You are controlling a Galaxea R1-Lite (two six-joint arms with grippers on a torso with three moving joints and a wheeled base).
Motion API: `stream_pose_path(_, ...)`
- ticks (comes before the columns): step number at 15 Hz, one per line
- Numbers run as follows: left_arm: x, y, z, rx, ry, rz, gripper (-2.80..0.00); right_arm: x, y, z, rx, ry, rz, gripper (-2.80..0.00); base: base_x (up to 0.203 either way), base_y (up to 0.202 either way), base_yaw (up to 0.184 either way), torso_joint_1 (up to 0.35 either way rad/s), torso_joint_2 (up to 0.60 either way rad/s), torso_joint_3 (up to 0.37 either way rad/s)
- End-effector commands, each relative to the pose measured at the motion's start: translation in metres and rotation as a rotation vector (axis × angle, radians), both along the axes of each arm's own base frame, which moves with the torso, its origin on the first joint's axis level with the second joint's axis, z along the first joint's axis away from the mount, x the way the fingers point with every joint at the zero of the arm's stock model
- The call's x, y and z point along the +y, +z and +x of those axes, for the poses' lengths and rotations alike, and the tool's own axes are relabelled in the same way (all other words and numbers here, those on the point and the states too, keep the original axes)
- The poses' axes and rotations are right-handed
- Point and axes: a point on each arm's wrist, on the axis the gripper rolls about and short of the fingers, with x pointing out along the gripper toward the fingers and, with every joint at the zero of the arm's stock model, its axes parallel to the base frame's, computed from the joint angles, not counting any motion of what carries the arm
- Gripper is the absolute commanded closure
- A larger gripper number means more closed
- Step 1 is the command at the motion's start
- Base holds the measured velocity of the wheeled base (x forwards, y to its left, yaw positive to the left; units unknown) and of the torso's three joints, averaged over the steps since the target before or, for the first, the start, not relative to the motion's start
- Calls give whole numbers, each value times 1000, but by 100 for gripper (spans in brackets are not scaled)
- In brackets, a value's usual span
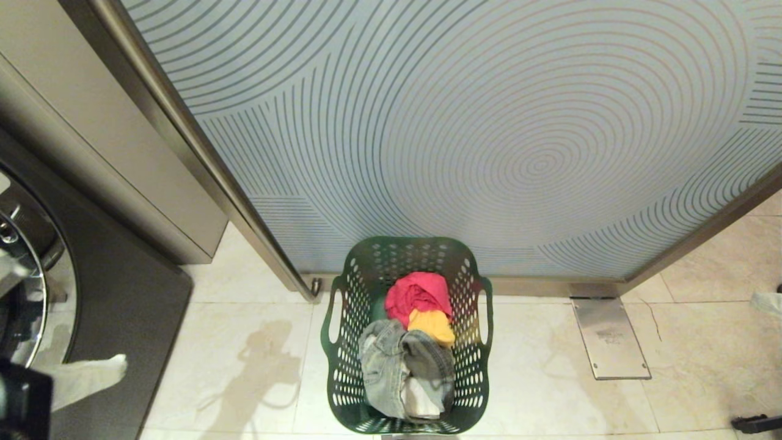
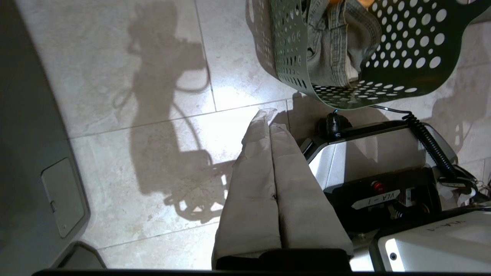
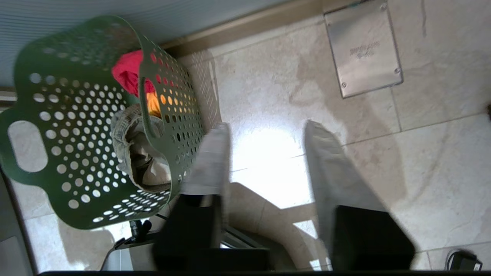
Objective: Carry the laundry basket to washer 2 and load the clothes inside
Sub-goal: Pick up the clothes basket and put it beside the washing machine
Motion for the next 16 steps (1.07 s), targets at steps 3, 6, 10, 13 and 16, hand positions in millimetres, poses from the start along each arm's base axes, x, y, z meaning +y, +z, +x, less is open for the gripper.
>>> stream_pose_path(3,-47,-39,84,164,-92,95,0,4,-37,89,166,6,13,-280,0,0,0,0,0,0)
stream_pose_path(6,-79,-62,124,123,-73,107,0,14,-73,146,178,37,22,-280,0,0,0,0,0,0)
stream_pose_path(10,-93,-73,149,72,31,156,0,56,-104,191,118,141,60,-280,0,0,0,0,0,0)
stream_pose_path(13,-91,-58,146,31,56,146,0,87,-99,197,101,202,90,-280,0,0,0,0,0,0)
stream_pose_path(16,-86,-45,132,57,40,129,0,94,-99,196,122,221,87,-280,0,0,0,0,0,0)
